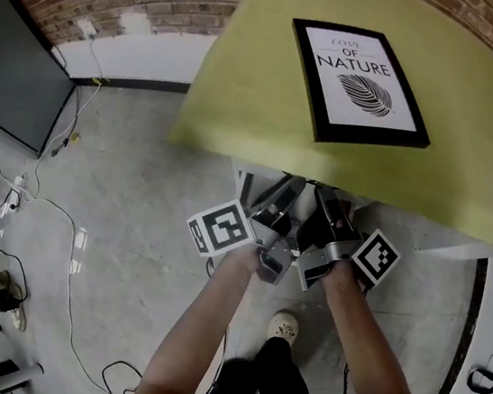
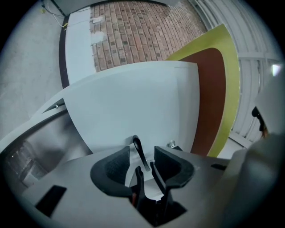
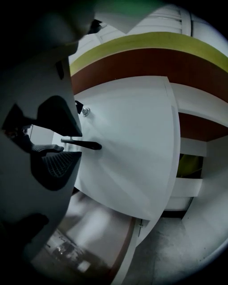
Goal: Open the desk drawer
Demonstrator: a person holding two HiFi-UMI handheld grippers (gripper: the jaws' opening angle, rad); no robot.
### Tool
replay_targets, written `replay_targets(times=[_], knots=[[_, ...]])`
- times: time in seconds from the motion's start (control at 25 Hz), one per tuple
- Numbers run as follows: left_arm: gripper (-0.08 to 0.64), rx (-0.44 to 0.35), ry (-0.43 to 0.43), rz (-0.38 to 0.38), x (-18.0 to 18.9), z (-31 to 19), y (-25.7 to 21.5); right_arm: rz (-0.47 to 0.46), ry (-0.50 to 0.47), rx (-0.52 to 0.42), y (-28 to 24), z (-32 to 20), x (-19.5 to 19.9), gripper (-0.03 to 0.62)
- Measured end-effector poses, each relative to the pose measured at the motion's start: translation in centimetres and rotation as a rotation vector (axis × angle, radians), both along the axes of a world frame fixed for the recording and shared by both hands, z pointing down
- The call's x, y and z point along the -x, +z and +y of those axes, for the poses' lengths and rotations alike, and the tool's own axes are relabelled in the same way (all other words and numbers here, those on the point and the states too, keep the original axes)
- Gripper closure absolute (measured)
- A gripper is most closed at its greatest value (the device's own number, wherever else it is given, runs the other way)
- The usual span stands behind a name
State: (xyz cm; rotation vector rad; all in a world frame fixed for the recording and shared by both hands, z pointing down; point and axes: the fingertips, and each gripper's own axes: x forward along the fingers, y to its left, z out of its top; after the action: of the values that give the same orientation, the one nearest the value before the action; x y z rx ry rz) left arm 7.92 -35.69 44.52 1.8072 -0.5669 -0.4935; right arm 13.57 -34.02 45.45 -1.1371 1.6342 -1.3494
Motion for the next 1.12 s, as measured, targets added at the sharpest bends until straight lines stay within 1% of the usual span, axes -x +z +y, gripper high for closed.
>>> replay_targets(times=[0.08, 0.16, 0.2, 0.24, 0.28, 0.32, 0.36, 0.44, 0.56, 0.72, 0.8, 1.12], knots=[[0.409, 0.007, 0.006, -0.009, -0.2, -0.3, 0.2, -0.002, 0.012, 0.013, 0.1, -0.4, -0.2, 0.483], [0.481, 0.001, 0.004, -0.025, -0.3, -0.5, 0.3, -0.009, 0.019, 0.024, 0.1, -0.7, -0.3, 0.486], [0.495, -0.004, 0.001, -0.029, -0.3, -0.5, 0.4, -0.01, 0.024, 0.034, 0.2, -0.8, -0.4, 0.497], [0.495, -0.006, -0.002, -0.025, -0.4, -0.6, 0.4, -0.011, 0.03, 0.041, 0.3, -0.8, -0.5, 0.517], [0.497, -0.003, -0.004, -0.015, -0.4, -0.6, 0.4, -0.016, 0.037, 0.042, 0.2, -0.8, -0.5, 0.522], [0.497, 0.005, -0.005, -0.001, -0.4, -0.6, 0.5, -0.03, 0.044, 0.039, 0.1, -0.8, -0.5, 0.546], [0.499, 0.014, -0.006, 0.01, -0.3, -0.6, 0.5, -0.048, 0.05, 0.036, 0.1, -0.8, -0.5, 0.551], [0.506, 0.023, -0.005, 0.017, -0.2, -0.5, 0.5, -0.07, 0.055, 0.032, 0.0, -0.7, -0.4, 0.552], [0.509, 0.027, -0.002, 0.016, -0.2, -0.4, 0.4, -0.071, 0.057, 0.021, -0.1, -0.7, -0.5, 0.555], [0.511, 0.033, 0.001, -0.011, -0.2, -0.2, 0.3, -0.073, 0.06, 0.03, -0.2, -0.6, -0.4, 0.557], [0.512, 0.038, 0.004, -0.012, -0.2, 0.0, 0.3, -0.081, 0.061, 0.034, -0.3, -0.4, -0.3, 0.557], [0.515, 0.044, 0.019, 0.0, 0.2, 2.5, 0.2, -0.076, 0.076, 0.015, -0.4, 2.1, 0.1, 0.557]])
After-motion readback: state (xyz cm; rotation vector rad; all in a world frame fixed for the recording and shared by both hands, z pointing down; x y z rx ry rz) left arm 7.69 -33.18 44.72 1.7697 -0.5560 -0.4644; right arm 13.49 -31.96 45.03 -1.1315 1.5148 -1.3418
